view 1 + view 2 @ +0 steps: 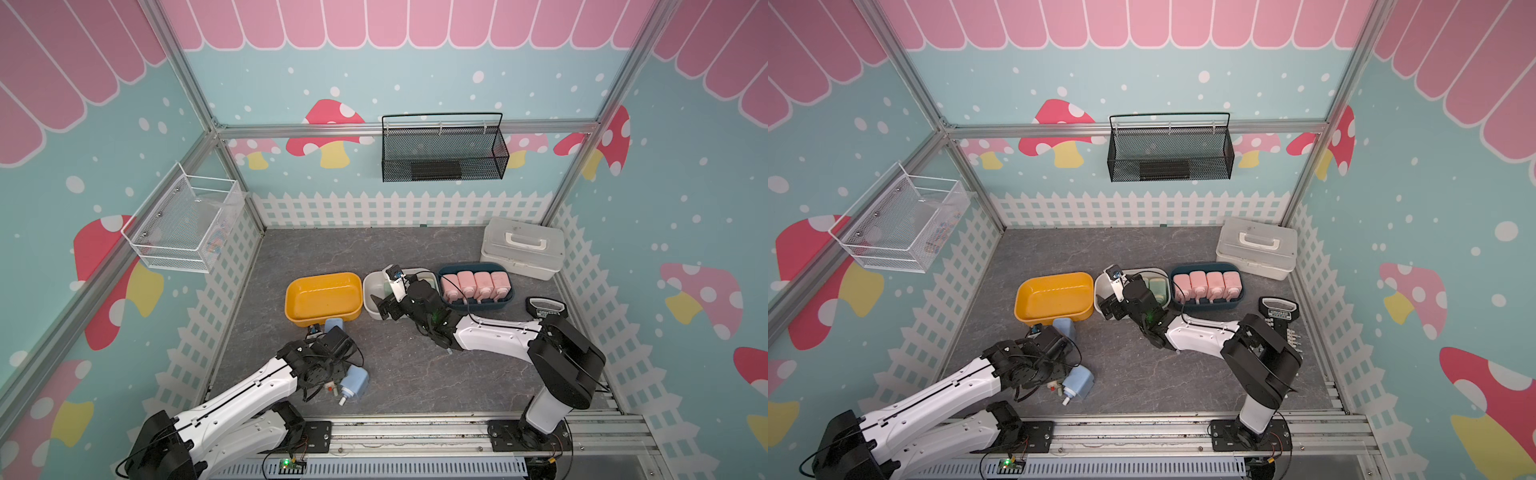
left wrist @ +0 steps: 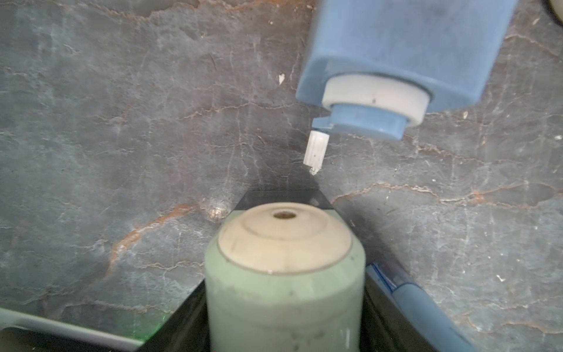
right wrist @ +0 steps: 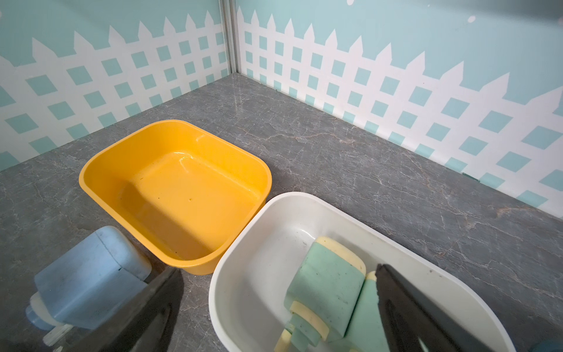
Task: Place the pencil sharpeners by color into the storage box
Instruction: Pick up the pencil sharpener from the center of the board.
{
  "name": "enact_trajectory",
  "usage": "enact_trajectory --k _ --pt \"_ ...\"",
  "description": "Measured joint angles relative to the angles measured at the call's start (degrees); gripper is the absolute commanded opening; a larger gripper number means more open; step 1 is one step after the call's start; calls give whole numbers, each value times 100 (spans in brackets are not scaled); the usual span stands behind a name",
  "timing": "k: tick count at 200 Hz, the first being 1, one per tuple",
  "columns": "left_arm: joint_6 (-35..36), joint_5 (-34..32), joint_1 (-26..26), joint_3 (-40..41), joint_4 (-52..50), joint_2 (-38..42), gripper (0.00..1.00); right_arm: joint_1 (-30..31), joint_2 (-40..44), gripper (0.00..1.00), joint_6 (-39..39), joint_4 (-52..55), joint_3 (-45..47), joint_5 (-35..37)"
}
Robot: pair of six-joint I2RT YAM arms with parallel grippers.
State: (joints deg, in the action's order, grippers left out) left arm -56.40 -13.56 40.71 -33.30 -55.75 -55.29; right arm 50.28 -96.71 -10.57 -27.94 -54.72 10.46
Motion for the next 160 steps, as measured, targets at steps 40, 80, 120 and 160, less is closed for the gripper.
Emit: enact_trajectory --k 40,80,120,160 --pt "-4 -13 7 0 -13 4 53 0 0 99 -2 0 2 0" --pt "0 -20 15 -4 -17 0 24 0 0 99 -4 0 2 2" --pt "-48 -79 20 -15 -151 28 0 0 26 98 4 -63 70 -44" --pt "-92 -142 22 -179 -402 190 0 0 199 98 35 -350 411 -179"
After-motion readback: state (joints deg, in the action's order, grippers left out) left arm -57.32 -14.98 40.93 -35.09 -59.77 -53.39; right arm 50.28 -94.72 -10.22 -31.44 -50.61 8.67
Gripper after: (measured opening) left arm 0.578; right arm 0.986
